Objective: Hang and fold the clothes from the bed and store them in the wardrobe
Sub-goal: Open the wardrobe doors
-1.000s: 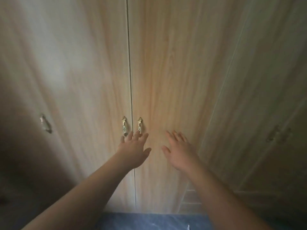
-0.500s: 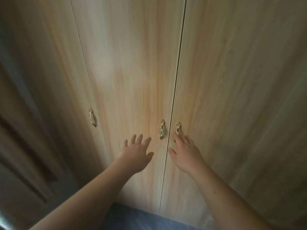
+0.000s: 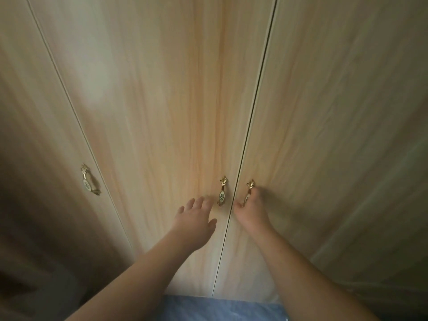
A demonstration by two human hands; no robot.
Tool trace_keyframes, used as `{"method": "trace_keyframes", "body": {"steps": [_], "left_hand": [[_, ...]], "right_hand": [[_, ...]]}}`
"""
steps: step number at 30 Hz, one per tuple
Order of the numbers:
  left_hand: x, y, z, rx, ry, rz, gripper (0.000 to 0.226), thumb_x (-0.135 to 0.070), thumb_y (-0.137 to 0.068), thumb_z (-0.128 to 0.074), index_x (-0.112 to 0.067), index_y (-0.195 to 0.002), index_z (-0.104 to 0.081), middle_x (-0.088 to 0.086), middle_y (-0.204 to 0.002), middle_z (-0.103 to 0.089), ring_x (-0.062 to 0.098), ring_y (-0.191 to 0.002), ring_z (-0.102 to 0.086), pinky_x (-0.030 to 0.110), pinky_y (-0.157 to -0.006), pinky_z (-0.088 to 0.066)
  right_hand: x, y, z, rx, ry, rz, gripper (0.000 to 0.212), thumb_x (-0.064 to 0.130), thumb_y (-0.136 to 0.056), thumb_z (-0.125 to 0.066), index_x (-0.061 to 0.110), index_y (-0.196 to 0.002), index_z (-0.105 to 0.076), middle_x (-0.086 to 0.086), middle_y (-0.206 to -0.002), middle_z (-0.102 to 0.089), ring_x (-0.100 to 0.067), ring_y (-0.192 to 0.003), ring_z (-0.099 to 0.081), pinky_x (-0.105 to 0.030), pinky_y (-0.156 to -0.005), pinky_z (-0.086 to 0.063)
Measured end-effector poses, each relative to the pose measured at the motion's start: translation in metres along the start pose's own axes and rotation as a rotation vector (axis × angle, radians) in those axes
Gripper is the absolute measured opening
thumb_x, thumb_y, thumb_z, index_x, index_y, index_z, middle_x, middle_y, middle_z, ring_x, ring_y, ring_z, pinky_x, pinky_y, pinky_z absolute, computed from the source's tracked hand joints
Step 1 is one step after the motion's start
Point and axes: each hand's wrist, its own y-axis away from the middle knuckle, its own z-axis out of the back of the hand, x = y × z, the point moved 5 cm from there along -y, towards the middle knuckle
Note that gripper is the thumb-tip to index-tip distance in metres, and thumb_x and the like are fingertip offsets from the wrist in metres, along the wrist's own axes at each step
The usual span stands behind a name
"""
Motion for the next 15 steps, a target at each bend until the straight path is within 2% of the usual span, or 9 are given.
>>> {"method": "trace_keyframes", "body": {"steps": [4,7,10,15], "left_hand": [[-0.011,0.014,-0.01,0.05,0.004,0.001,0.064,-0.05,-0.098,-0.037,-0.03,-0.154,-0.015,0.001,-0.162,-0.022,0.027,-0.149,-0.021,0.048,-0.118,-0.026],[-0.022,0.039,-0.012,0.05,0.022,0.02,0.063,-0.051,-0.098,-0.037,-0.029,-0.154,-0.017,0.002,-0.162,-0.026,0.027,-0.147,-0.026,0.049,-0.116,-0.03],[-0.044,0.079,-0.017,0.038,0.054,0.031,0.06,-0.05,-0.098,-0.039,-0.029,-0.152,-0.021,0.001,-0.157,-0.035,0.028,-0.141,-0.038,0.048,-0.111,-0.037],[-0.116,0.151,-0.034,0.063,0.09,-0.021,0.059,-0.049,-0.097,-0.042,-0.03,-0.151,-0.025,0.0,-0.155,-0.038,0.028,-0.14,-0.039,0.047,-0.11,-0.037]], "right_hand": [[-0.009,0.021,0.008,0.071,0.006,0.008,0.062,0.014,-0.085,-0.055,0.018,-0.143,-0.033,-0.006,-0.123,-0.056,-0.022,-0.099,-0.059,-0.029,-0.086,-0.045],[-0.019,0.065,0.023,0.073,0.04,0.058,0.065,0.016,-0.09,-0.054,0.024,-0.148,-0.028,-0.003,-0.135,-0.054,-0.024,-0.112,-0.06,-0.032,-0.092,-0.048],[-0.042,0.126,0.048,0.054,0.075,0.099,0.06,0.017,-0.09,-0.055,0.031,-0.142,-0.029,0.003,-0.124,-0.061,-0.02,-0.104,-0.065,-0.037,-0.086,-0.054],[-0.102,0.218,0.117,-0.022,0.049,0.092,0.054,0.014,-0.087,-0.061,0.03,-0.132,-0.037,0.018,-0.103,-0.058,-0.004,-0.088,-0.061,-0.018,-0.072,-0.043]]}}
